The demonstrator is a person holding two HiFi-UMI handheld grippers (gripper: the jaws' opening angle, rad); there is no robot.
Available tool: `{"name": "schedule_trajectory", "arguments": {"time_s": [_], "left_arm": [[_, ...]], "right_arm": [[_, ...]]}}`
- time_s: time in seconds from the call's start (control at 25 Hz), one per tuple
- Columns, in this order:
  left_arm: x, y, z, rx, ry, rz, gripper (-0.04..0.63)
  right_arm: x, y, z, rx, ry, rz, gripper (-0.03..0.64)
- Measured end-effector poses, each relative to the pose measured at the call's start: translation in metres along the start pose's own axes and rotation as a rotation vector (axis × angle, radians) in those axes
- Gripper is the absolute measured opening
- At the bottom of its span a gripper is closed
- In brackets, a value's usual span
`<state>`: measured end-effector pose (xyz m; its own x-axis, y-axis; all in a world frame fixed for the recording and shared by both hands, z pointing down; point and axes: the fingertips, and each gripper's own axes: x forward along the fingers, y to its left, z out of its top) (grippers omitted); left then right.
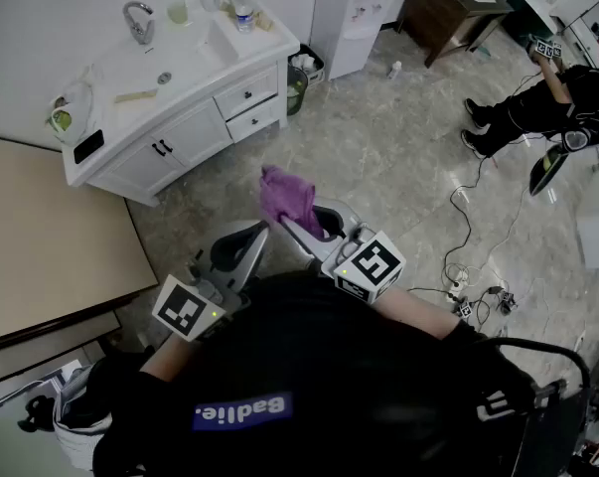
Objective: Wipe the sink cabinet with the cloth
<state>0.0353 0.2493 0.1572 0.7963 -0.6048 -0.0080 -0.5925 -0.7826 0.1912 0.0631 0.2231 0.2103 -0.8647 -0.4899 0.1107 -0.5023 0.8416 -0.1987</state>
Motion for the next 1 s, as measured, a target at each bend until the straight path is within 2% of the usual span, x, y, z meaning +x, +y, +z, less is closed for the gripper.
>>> {"name": "schedule_trajectory", "arguments": {"time_s": [0.48, 0.72, 1.0], "left_arm": [[-0.001, -0.001, 0.001, 0.002, 0.002, 0.001, -0.011], [0.0, -0.002, 0.002, 0.002, 0.004, 0.006, -0.011], [0.023, -0.003, 0.002, 0.018, 0.016, 0.026, -0.011]], "right_arm": [[0.001, 0.001, 0.001, -0.002, 0.0, 0.004, 0.084], [0.0, 0.004, 0.002, 0.015, -0.01, 0.033, 0.086], [-0.012, -0.019, 0.003, 0.024, -0.021, 0.043, 0.086]]}}
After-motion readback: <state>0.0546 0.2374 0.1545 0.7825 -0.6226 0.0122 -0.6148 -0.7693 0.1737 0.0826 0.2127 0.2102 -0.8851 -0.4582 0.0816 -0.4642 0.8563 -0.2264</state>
